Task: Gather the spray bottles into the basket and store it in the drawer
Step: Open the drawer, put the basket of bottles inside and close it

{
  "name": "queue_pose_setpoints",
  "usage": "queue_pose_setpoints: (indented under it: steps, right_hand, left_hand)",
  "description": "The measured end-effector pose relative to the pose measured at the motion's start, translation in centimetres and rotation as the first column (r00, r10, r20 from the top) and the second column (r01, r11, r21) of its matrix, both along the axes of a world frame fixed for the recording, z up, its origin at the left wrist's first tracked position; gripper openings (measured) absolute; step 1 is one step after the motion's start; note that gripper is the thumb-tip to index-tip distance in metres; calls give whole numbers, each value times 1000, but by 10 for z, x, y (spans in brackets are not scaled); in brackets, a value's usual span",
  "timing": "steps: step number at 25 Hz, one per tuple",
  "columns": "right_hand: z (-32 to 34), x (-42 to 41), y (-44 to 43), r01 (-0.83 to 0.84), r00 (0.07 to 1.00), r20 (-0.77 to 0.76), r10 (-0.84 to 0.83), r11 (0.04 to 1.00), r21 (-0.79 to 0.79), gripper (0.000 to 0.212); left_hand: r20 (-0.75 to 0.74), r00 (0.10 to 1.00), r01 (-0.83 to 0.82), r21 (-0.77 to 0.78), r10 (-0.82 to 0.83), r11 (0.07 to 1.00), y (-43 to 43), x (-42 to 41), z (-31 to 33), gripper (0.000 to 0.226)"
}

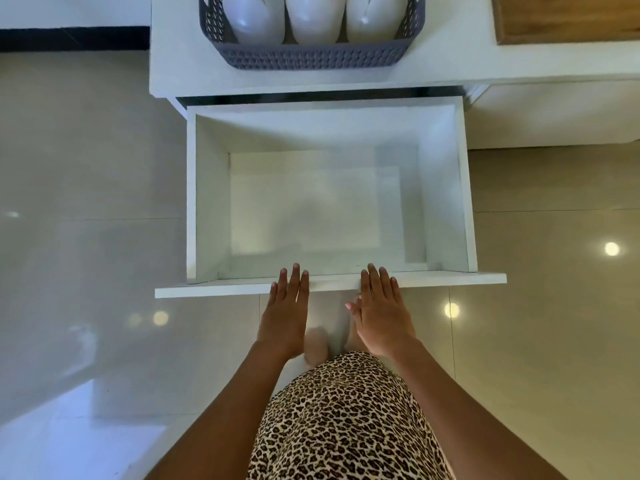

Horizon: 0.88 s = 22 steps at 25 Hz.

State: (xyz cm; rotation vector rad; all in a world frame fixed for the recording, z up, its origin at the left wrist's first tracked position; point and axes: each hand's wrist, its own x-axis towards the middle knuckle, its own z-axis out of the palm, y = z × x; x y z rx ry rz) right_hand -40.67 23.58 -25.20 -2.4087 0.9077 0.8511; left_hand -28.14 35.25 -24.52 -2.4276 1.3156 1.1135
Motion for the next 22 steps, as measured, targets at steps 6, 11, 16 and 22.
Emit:
queue_pose_setpoints:
  steps: [6,11,16,22]
  right_hand:
    - [9,5,0,22,998,-56,-20,999,32,69]
    - [30,14,-9,-17,991,-130,26,997,69,78]
    - [71,54,-64,258,936,275,-220,960,-111,56]
    - [116,132,-174,492,722,542,-430,870,35,44]
  left_hand:
    - [-33,999,24,20,-24,1000,-2,4,5,94]
    - [-133,989,77,121,-61,990,-15,26,24,85]
    - [-94,988,-138,-210,121,968,-47,67,63,85]
    - [-159,894,-443,-456,419,772,-128,177,109,68]
